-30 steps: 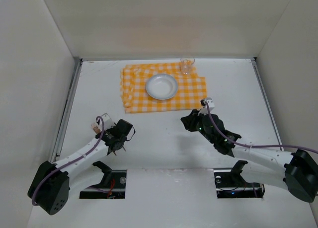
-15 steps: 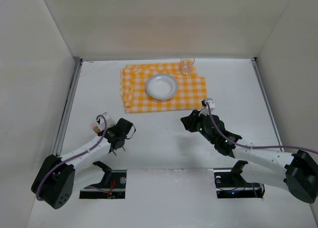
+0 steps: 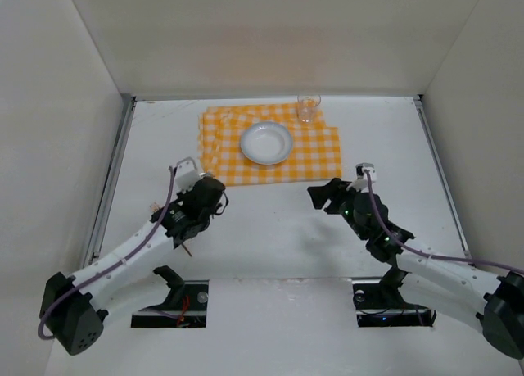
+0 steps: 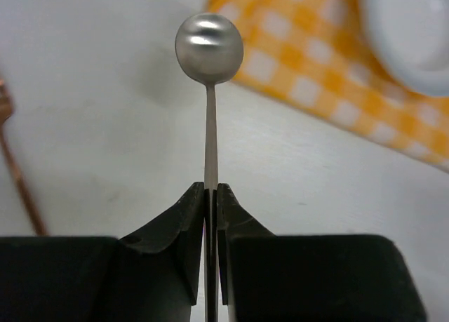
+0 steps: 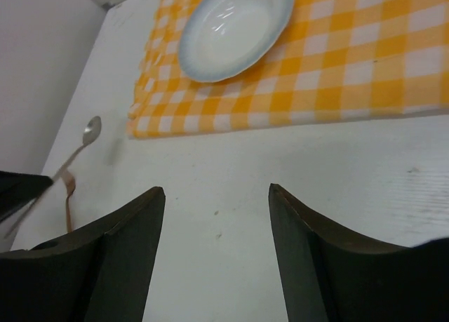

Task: Set the dinner table for one person

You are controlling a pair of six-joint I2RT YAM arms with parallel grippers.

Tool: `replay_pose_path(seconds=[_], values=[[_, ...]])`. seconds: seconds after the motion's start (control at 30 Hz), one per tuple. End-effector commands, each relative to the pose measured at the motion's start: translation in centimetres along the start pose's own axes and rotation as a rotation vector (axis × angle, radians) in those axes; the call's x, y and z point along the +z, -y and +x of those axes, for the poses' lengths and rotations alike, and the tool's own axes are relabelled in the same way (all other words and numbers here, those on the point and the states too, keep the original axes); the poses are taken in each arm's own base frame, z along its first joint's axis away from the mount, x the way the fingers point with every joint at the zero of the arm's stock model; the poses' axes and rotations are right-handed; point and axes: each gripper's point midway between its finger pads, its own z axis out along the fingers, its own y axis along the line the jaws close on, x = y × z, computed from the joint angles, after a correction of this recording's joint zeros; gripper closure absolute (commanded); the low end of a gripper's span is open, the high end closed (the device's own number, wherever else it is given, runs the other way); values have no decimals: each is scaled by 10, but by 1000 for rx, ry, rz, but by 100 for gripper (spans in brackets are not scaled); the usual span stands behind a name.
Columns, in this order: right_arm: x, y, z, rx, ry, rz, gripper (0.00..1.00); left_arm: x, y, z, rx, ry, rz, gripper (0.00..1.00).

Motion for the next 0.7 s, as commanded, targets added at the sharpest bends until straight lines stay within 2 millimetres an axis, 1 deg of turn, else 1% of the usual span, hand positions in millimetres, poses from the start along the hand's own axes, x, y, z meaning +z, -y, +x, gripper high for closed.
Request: replay_pose_path(seconds=[0.0,0.07,0.1,0.17,0.2,0.27,0.37,0.43,0.5,0.57,0.6,0.67], values=[[1,28,-23,86,94,98,31,-26,90,-41,59,77,220,100],[-1,49,-31,116,129,157,26,-30,139,-43,94,79,313,100],[-3,60,-33,132,146,186,25,-29,162,-44,106,76,349,100],[-4,76,-38,169,166,226,25,-23,208,-39,124,49,424,100],[-5,80,-38,180,167,229,25,-18,229,-36,127,36,456,100],[-5,84,-37,193,167,233,25,-2,263,-30,134,7,496,100],[-5,91,-36,204,174,253,26,17,303,-21,148,-38,537,100],[-6,92,-36,205,174,254,26,30,325,-15,161,-52,549,100],[-6,92,-36,205,180,254,26,43,340,-11,170,-55,549,100],[-7,91,-38,207,185,244,26,50,351,-8,165,-61,555,100],[-7,89,-40,209,191,239,26,52,357,-6,156,-63,563,100],[-9,90,-40,206,198,241,26,49,368,-3,145,-61,589,100]])
